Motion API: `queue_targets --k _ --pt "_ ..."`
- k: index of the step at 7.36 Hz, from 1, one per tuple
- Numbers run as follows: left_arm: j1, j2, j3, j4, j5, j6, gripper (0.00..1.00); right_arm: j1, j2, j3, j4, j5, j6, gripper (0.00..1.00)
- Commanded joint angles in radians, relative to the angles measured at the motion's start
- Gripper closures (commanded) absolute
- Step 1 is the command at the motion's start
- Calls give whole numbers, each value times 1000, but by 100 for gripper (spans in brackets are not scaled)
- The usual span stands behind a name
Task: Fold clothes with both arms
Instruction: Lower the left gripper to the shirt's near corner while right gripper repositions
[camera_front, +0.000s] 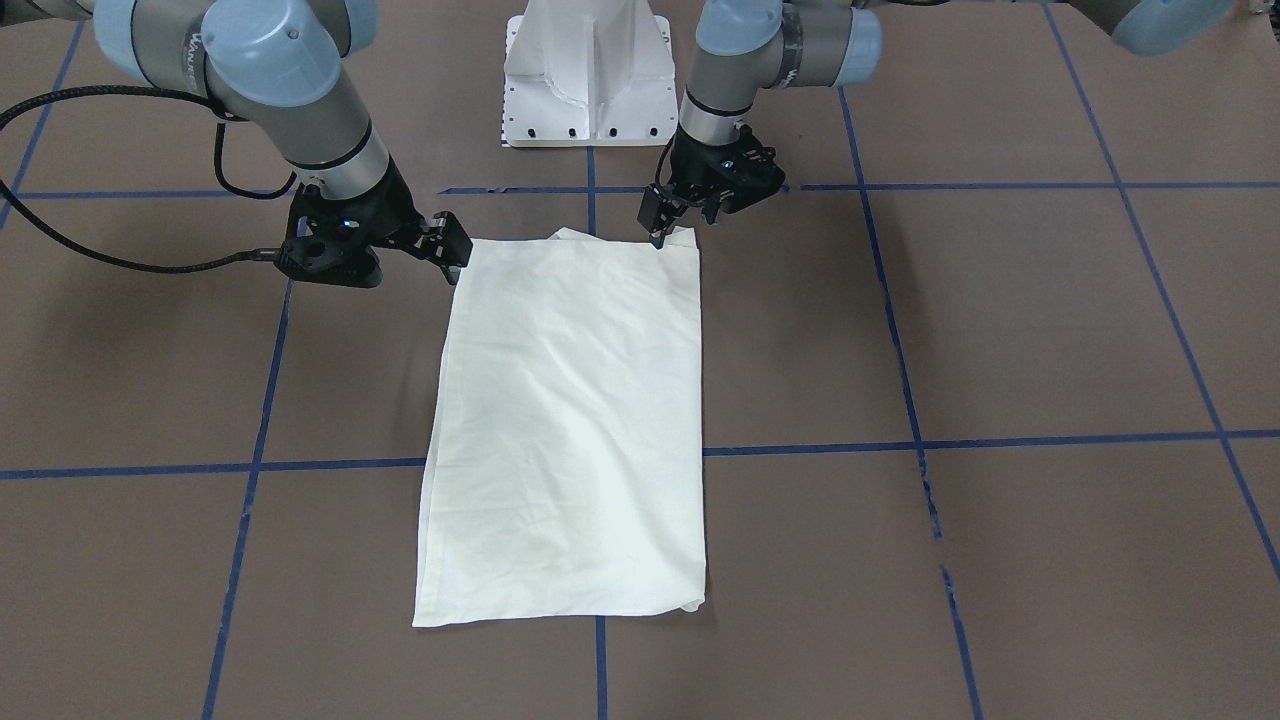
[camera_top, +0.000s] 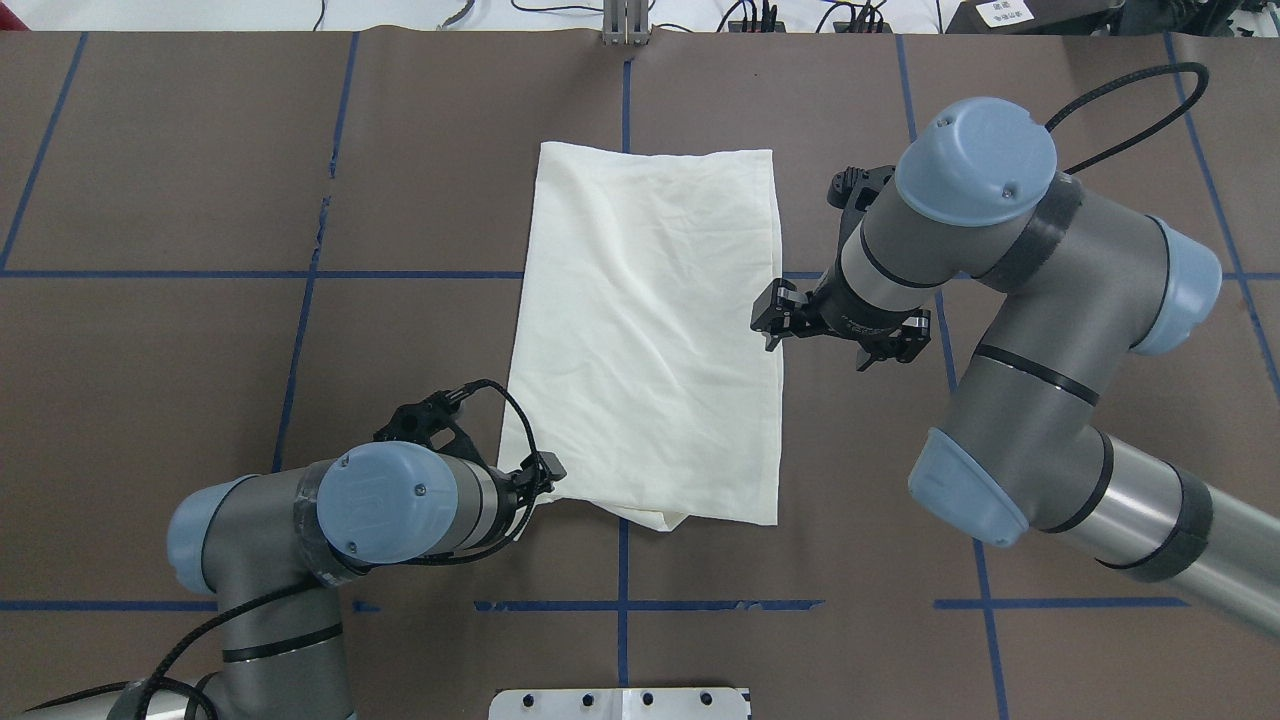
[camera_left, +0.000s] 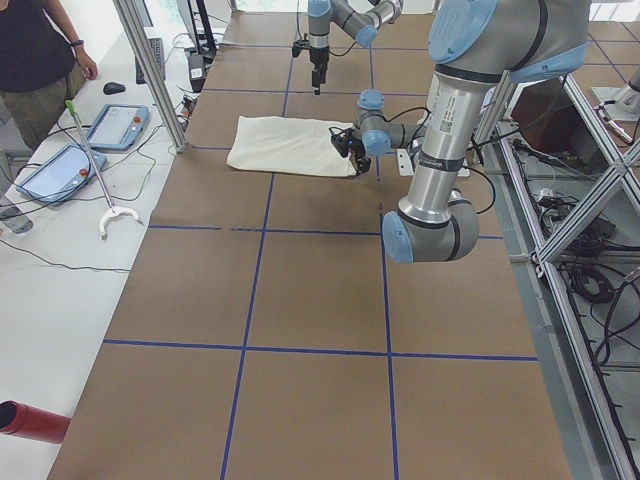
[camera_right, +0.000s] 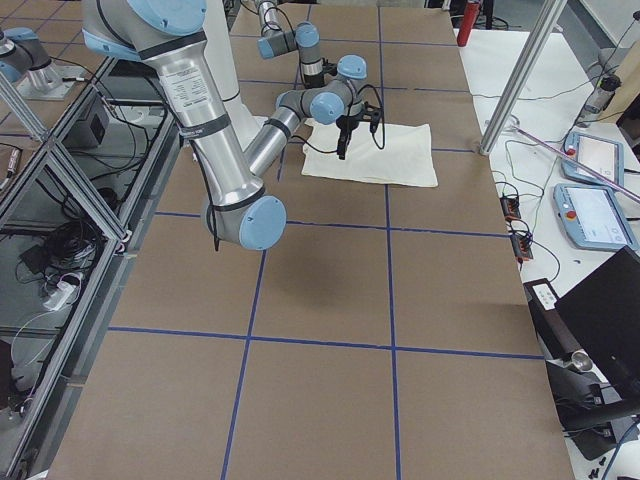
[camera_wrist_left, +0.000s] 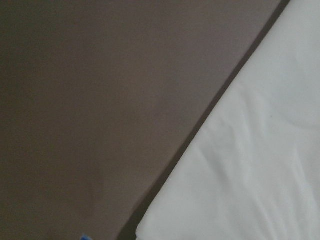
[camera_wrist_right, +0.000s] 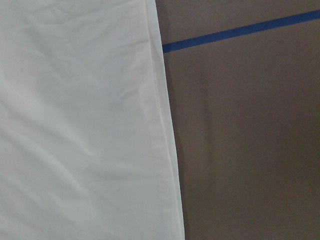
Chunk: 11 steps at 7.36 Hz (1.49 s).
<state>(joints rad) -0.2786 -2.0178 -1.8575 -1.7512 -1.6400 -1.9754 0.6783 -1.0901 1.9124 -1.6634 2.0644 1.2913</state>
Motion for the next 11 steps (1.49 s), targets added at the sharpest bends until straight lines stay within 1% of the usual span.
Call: queue_targets --k 1,4,5,6,9,11 --pt "9 -4 9 7 12 -5 8 -2 -1 1 1 -1 2 0" --pt "7 -4 12 29 35 -5 12 -2 -2 -1 1 -1 2 0" --pt "7 -4 12 29 35 -5 15 0 -2 -1 1 -1 0 0" --pt "7 -4 12 29 35 -5 20 0 -4 -1 1 -1 2 0" --pt "6 -4 14 29 37 -16 45 0 -4 1 1 -1 2 0" --pt "6 -4 14 27 37 -16 65 0 -4 1 1 -1 0 0"
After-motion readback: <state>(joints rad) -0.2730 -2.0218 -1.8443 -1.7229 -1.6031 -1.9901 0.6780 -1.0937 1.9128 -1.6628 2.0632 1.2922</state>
